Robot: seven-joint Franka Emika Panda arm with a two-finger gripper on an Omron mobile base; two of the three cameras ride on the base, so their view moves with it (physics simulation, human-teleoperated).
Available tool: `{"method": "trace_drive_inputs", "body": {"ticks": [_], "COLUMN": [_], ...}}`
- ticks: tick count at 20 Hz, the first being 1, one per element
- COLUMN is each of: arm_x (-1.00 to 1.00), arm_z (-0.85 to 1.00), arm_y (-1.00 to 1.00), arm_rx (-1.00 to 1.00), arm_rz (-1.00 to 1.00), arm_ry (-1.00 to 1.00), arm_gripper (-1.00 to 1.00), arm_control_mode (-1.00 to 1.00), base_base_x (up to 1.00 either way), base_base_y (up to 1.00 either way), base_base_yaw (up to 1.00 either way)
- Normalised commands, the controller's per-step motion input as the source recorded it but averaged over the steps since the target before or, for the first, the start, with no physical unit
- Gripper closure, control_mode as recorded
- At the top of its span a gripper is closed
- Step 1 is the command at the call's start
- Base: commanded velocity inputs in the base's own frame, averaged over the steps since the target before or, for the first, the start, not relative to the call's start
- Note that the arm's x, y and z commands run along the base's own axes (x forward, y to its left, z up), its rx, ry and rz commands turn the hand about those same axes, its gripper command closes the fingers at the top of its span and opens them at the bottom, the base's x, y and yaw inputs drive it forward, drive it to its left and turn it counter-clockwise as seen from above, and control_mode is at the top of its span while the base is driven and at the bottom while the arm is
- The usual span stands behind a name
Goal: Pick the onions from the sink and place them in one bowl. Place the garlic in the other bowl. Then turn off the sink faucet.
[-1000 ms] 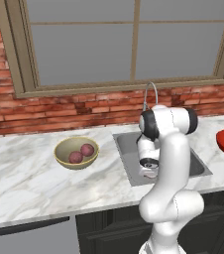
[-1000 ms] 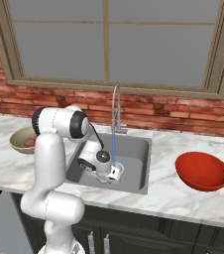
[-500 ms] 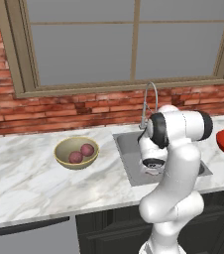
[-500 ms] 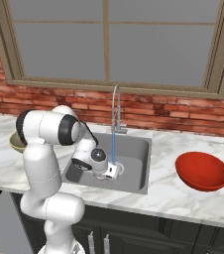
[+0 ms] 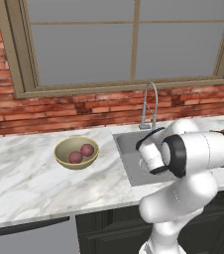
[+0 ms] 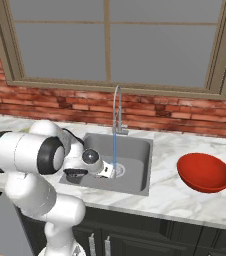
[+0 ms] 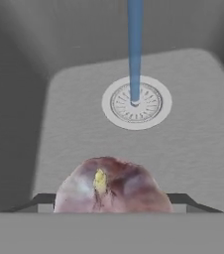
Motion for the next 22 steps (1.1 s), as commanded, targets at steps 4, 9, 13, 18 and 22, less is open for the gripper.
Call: {"method": "trace_drive_inputs", "body": {"ticks": [4,9,13,18,22], "arm_x": [0.0,0.05,-0.01,-0.06,-0.04], "arm_z": [0.88,0.91,0.72,0.79,0.83], "arm_y": [0.0,-0.05,-0.26,-0.47,-0.47], "arm_rx": [0.01,0.01,0.0,0.0,0.0], "arm_rz": [-0.02,-0.04,-0.05,-0.05,-0.02], "arm_ry": [0.0,0.0,0.04,0.05,0.09], "arm_gripper": [1.0,1.0,1.0,1.0,1.0], "arm_control_mode": [-1.0,-1.0,-1.0,-1.0,-1.0], "base_base_x": [0.0,0.0,0.0,0.0,0.0], "base_base_y": [0.0,0.0,0.0,0.0,0.0], "base_base_yaw": [0.0,0.0,0.0,0.0,0.0]}}
